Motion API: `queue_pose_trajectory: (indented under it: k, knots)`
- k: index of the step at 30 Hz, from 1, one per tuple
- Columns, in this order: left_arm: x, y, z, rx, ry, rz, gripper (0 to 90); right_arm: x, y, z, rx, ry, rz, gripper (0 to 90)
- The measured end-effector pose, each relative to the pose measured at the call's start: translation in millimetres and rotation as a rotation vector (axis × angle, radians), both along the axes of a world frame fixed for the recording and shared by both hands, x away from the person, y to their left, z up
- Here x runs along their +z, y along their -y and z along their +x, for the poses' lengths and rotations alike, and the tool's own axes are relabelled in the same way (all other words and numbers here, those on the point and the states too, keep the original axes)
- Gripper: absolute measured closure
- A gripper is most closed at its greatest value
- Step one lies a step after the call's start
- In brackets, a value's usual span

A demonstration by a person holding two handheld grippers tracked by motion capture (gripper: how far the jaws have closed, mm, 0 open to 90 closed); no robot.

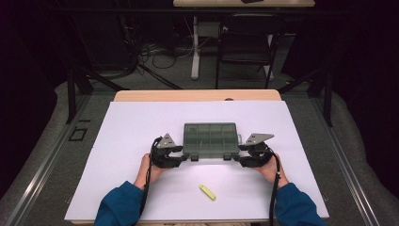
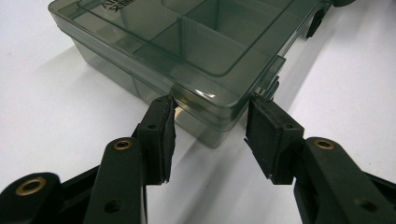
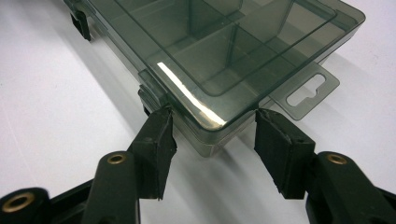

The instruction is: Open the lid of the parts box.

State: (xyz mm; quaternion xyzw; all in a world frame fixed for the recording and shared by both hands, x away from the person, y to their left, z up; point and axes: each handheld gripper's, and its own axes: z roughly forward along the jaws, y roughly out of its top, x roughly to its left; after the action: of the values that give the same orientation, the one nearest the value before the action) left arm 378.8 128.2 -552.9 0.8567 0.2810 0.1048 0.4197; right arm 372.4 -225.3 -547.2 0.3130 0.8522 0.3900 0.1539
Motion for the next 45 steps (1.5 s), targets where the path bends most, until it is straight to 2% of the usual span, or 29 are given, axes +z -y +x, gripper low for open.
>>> queue_pose_trajectory:
  k: [7, 9, 28, 32, 35, 45]
  knots:
    - [0.1, 0.4, -0.5, 0.005, 0.007, 0.007, 48.6, 1.2, 0.5, -0.3, -0.002, 0.007, 0.004, 45.6]
    - [1.1, 0.9, -1.1, 0.003, 0.019, 0.012, 48.5, 1.1, 0.3, -0.4, -0.002, 0.005, 0.003, 45.3]
    - [2.0, -0.1, -1.9, -0.001, 0.023, 0.013, 50.6, 2.9, 2.0, -1.8, -0.002, 0.013, 0.011, 48.2]
    - [0.5, 2.0, -1.7, -0.003, 0.014, 0.026, 48.3, 0.8, 0.9, -0.9, -0.002, 0.006, -0.001, 48.2]
    - [0.1, 2.9, -2.2, -0.003, 0.023, 0.038, 48.4, 0.8, 0.6, -1.0, 0.001, 0.004, 0.0, 49.3]
    - [1.3, 1.5, -2.7, -0.007, 0.029, 0.02, 51.0, 2.1, 1.6, -1.6, 0.0, 0.006, 0.011, 51.5]
